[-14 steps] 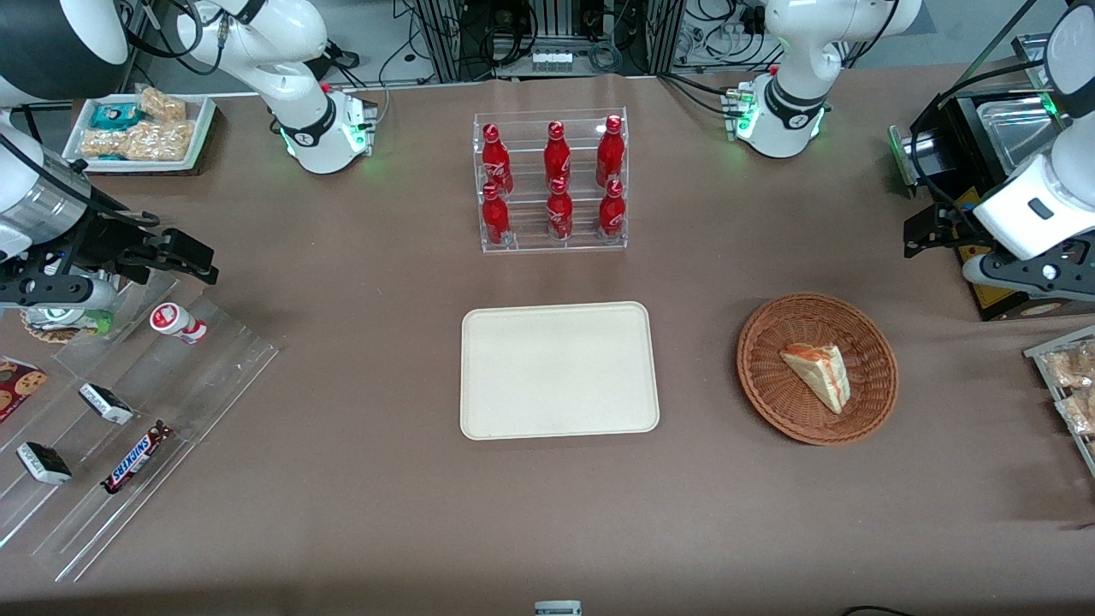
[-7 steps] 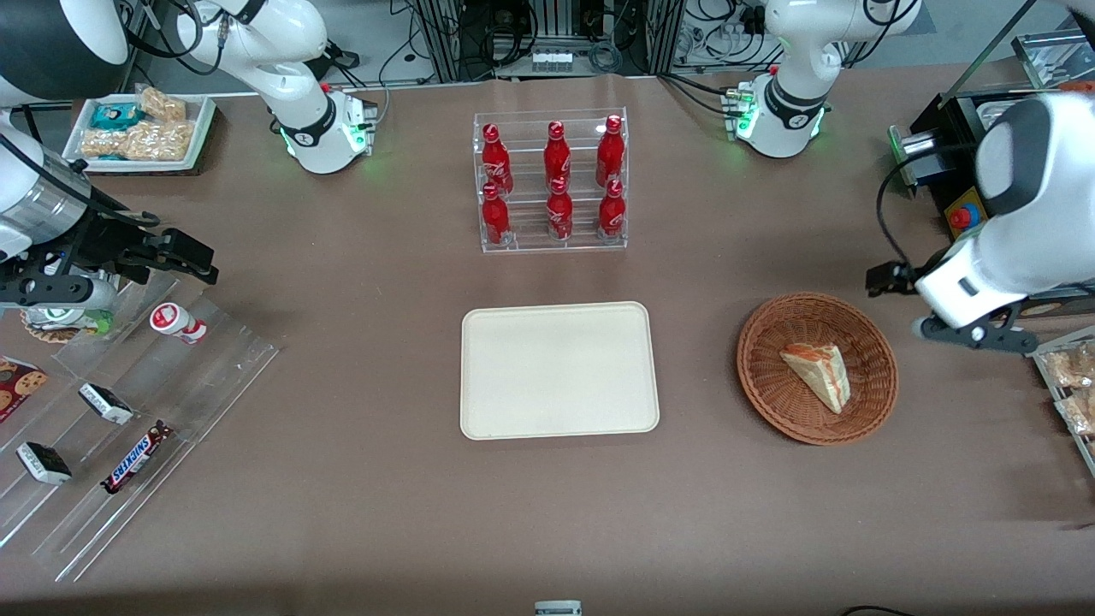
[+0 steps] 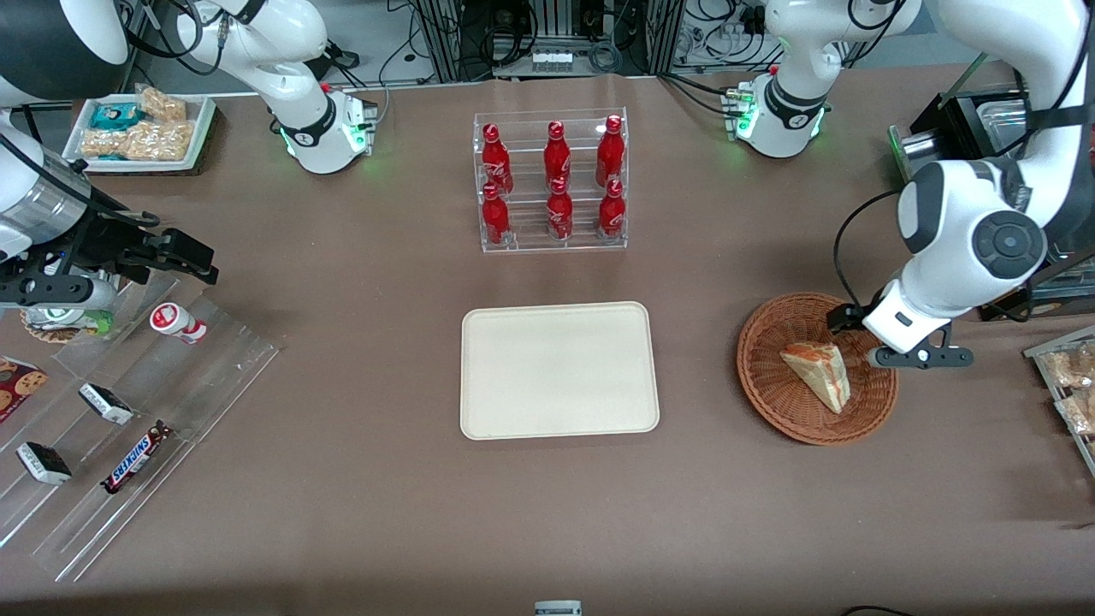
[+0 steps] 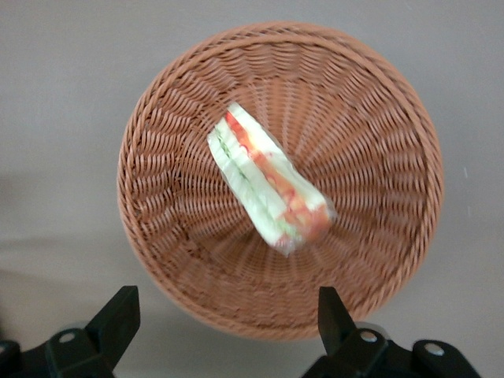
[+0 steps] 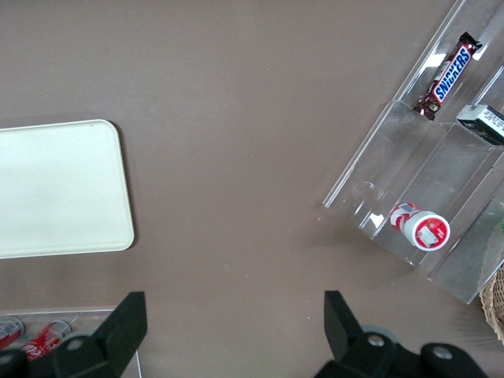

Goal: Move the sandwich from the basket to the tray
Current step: 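Lower the left gripper and grasp the wrapped sandwich in the basket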

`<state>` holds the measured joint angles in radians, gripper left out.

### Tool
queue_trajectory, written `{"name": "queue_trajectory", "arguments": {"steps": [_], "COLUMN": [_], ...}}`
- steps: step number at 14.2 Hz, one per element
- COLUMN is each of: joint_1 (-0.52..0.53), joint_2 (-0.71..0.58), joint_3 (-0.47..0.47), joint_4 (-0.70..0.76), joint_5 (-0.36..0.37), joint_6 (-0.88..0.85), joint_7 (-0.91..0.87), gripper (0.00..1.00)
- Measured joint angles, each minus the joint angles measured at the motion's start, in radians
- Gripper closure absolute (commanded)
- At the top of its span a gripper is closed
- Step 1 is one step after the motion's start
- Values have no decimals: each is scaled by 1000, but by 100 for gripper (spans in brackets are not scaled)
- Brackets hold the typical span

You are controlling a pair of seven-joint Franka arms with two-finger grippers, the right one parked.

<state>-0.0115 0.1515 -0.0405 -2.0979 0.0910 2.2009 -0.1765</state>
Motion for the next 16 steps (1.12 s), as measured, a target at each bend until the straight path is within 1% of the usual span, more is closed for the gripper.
{"name": "queue_trajectory", "arguments": {"steps": [3, 6, 8, 11, 12, 13, 14, 15, 16], "joint_1": [-7, -18, -23, -23, -23, -23, -23, -23, -23], "joint_2": [5, 43, 75, 115, 128, 142, 155, 165, 171], "joint_3": [-2, -8, -9, -8, -8, -8, -8, -8, -8], "joint_4": [-30, -33, -32, -32, -32, -32, -32, -32, -32], "joint_5": [3, 4, 4, 3, 3, 3, 4, 4, 4], "joint_6": [78, 177, 223, 269, 275, 277, 277, 277, 277], "joint_7": [-325, -638, -746, -786, -787, -787, -786, -786, -786], "gripper": [0, 0, 0, 0, 6, 40, 78, 90, 94]}}
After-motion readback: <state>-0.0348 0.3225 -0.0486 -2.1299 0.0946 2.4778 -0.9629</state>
